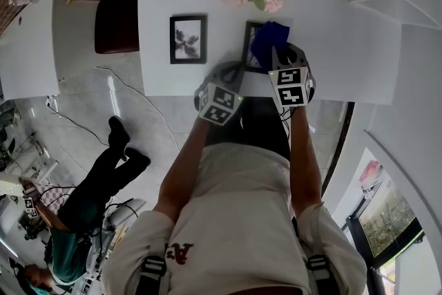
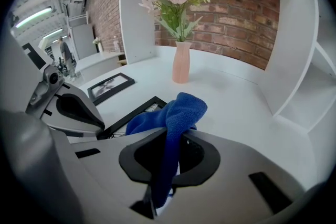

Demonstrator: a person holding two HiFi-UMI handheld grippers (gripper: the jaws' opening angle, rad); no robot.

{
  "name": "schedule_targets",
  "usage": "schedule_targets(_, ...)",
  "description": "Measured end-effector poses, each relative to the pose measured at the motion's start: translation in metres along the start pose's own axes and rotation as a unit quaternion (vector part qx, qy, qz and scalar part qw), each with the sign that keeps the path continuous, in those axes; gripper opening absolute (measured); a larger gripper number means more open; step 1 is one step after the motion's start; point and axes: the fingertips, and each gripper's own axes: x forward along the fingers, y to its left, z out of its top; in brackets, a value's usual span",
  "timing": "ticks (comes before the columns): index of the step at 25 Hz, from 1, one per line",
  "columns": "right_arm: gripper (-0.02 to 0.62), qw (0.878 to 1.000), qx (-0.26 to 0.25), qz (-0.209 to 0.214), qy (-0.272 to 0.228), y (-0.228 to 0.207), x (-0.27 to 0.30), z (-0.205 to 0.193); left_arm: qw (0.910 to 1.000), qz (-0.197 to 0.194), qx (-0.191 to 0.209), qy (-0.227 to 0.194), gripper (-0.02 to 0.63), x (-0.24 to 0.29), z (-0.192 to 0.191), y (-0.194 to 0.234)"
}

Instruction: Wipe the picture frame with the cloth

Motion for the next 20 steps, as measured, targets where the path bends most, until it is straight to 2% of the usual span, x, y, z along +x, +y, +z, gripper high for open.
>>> schedule_targets(20, 0.028, 0.998, 0.028, -0.049, 0.017, -0.047, -0.020, -0.035, 0.9999, 0.008, 0.008, 0.005, 0.000, 0.001, -0.001, 0.001)
